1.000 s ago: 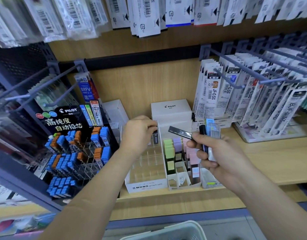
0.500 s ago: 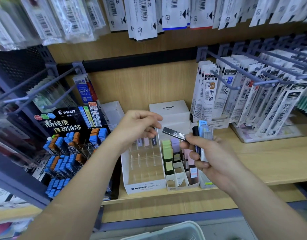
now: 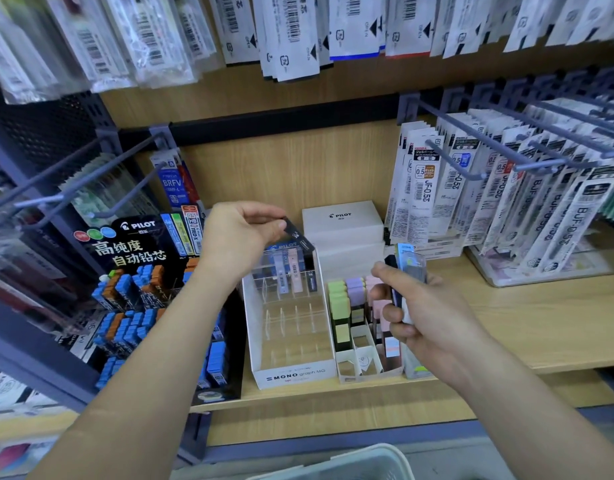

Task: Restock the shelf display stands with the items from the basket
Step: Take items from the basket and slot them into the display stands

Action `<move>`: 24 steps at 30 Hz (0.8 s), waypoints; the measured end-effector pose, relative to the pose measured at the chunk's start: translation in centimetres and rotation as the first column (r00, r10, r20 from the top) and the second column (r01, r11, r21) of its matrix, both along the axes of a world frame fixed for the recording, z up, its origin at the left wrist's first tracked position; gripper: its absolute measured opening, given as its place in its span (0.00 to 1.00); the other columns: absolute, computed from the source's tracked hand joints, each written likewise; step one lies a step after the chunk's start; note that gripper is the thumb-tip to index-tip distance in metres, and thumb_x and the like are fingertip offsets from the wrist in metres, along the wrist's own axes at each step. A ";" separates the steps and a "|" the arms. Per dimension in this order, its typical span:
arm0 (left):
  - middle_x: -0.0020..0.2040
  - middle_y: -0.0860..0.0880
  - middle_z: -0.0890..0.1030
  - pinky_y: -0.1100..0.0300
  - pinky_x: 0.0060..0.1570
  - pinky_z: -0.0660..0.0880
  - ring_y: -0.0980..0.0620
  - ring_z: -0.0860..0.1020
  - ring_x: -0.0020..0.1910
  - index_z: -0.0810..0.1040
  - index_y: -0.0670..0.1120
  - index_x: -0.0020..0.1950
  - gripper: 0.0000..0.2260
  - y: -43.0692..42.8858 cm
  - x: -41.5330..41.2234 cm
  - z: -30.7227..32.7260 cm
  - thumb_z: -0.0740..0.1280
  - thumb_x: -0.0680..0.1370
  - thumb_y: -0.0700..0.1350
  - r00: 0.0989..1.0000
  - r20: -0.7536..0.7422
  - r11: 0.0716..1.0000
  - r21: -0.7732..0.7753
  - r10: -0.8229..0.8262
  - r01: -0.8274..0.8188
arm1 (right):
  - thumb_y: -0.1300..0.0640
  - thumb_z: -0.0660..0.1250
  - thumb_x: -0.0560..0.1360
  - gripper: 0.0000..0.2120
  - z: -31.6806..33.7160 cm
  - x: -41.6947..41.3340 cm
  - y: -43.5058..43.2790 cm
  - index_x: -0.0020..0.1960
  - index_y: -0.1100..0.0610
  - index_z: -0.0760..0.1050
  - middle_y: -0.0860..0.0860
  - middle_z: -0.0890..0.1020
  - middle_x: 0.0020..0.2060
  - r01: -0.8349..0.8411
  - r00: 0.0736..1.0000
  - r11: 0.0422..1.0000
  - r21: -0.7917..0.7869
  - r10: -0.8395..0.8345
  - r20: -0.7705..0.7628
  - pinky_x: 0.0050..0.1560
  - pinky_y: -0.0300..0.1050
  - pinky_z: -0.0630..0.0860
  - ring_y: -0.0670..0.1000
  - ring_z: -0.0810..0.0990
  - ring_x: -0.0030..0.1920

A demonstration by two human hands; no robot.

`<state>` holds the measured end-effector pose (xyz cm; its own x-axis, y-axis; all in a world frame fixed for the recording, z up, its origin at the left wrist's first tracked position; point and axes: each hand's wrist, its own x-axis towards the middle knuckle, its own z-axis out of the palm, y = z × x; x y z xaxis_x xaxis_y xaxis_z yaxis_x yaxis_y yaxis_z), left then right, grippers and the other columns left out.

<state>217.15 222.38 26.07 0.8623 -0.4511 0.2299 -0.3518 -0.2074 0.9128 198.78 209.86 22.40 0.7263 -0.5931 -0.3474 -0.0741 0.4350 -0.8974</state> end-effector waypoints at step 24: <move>0.43 0.57 0.80 0.80 0.39 0.69 0.65 0.77 0.40 0.84 0.49 0.51 0.07 -1.5 -0.9 -2.3 0.69 0.76 0.41 0.959 0.280 0.965 0.262 -0.054 -0.023 | 0.52 0.71 0.74 0.14 0.1 0.0 0.2 0.54 0.61 0.77 0.50 0.77 0.30 -0.061 0.998 0.998 0.002 0.061 0.008 0.21 0.34 0.60 0.46 0.66 0.26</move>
